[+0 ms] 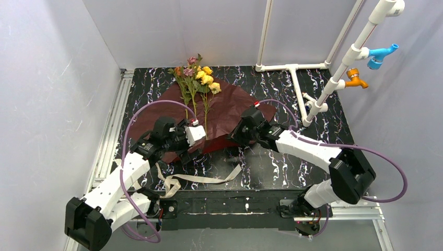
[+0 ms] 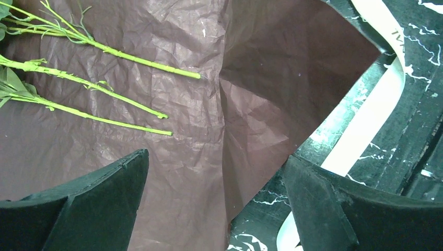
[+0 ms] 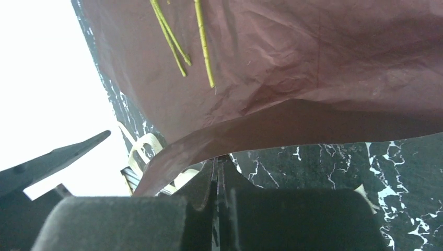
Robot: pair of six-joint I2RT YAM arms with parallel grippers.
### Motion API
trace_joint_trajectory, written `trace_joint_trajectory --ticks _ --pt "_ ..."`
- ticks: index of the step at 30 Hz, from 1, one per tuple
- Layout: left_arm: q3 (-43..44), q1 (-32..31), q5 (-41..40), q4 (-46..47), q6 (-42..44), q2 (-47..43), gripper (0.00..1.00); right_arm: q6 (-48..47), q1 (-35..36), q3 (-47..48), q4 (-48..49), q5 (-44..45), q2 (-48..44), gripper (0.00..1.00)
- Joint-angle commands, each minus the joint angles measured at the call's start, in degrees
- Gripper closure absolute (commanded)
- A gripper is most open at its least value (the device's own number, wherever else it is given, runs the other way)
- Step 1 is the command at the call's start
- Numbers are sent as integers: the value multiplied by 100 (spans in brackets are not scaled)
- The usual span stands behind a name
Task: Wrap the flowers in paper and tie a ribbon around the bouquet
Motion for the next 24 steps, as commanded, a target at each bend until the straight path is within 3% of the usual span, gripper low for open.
trace_joint_trajectory --ticks 1,10,13,20,24 --pt "224 -18 145 -389 110 -244 2 -154 -87 349 130 -46 236 99" --pt "464 -17 -745 -208 -325 -429 2 -360 -142 756 202 9 896 98" --pt "689 -20 -1020 -232 -528 -590 2 -422 -193 885 188 0 1136 89" --pt "1116 -22 -522 -874 -1408 -868 3 -538 -455 1104 170 -70 1489 62" --pt "921 -22 -162 -733 -1974 -976 7 -667 -550 1241 113 -124 1658 58"
